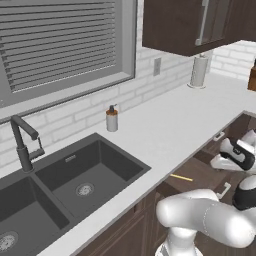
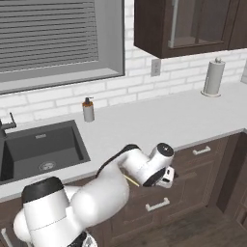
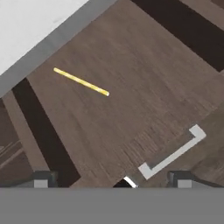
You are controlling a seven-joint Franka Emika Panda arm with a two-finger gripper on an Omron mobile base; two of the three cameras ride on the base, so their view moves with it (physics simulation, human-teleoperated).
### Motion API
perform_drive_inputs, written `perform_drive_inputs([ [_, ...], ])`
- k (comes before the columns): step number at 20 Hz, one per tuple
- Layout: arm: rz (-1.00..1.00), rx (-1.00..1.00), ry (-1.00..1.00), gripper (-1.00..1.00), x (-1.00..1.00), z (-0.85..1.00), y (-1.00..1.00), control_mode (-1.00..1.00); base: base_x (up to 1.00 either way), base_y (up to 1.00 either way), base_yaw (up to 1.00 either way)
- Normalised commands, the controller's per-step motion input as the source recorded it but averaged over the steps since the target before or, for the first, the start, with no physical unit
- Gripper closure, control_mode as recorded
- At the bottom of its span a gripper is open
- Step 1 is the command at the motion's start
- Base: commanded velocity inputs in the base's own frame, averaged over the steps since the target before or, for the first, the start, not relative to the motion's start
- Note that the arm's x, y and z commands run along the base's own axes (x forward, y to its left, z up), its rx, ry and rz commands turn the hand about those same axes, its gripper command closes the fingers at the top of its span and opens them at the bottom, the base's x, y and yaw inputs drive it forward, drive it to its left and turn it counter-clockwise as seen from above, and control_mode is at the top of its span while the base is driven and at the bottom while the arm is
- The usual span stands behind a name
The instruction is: Take a straw from the drawer in front and place it inside the glass cup on the dining counter.
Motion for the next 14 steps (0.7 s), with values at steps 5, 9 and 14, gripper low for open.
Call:
perform_drive_inputs([
  [5, 0.2, -0.26, 0.12, -1.0, 0.18, -0.15, 0.1, -1.0, 0.0, 0.0, 0.0],
  [9, 0.14, -0.17, 0.0, -1.0, 0.14, -0.36, 0.0, -1.0, 0.0, 0.0, 0.0],
  [14, 0.09, -0.03, 0.0, -1.0, 0.25, -0.33, 0.01, -1.0, 0.0, 0.0, 0.0],
])
